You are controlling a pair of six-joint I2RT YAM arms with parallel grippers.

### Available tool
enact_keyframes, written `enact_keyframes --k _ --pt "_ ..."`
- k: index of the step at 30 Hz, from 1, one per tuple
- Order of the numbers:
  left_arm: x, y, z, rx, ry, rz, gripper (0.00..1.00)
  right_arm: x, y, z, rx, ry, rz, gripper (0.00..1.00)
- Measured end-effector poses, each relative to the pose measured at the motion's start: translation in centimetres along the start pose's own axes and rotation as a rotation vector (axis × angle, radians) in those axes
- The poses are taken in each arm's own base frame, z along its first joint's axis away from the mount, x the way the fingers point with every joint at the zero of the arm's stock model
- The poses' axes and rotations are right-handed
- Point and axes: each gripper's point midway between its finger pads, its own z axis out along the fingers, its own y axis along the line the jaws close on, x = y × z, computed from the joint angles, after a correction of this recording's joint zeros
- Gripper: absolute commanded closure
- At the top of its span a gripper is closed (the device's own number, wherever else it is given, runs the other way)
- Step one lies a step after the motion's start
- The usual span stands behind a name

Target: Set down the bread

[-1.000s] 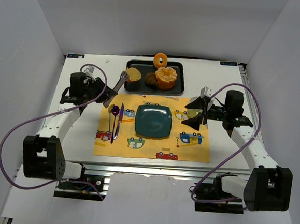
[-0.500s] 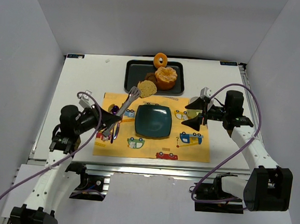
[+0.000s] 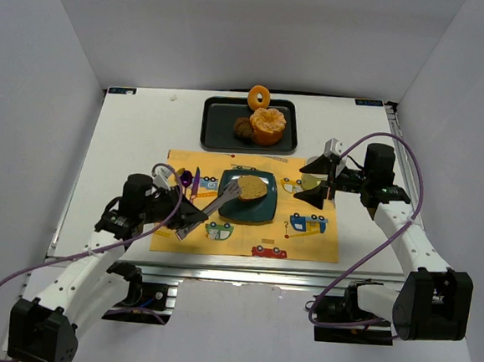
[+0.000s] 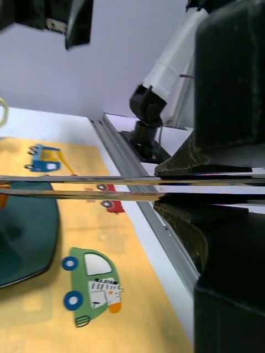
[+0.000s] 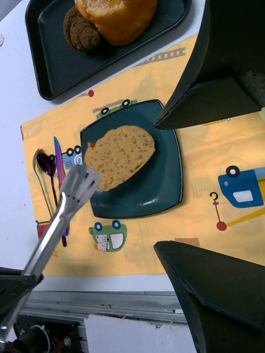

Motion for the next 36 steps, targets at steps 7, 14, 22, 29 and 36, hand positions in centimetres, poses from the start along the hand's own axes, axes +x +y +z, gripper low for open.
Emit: enact_keyframes --k 7,14,22,29,36 --pt "1.9 2.0 1.4 -0.096 0.081 0.006 0.72 0.0 0.0 0.0 0.002 0.000 0.001 0.14" --pt "0.4 2.3 1.3 -0.170 0.031 0.045 0.56 0.0 0.0 0.0 0.001 0.000 0.001 0.14" --pt "-2.1 1.4 1.1 -0.213 -0.045 0.084 0.54 0.0 0.0 -0.1 0.001 0.000 -0.001 0.14" --pt "-4.7 1.2 0.6 -0.299 -0.113 0.127 1.00 0.0 0.0 -0.1 0.001 0.000 -0.004 0.14" --pt "-13.5 2.9 -3.5 -0.536 -0.412 0.219 1.00 0.0 -0.1 0.0 0.001 0.000 -0.010 0.14"
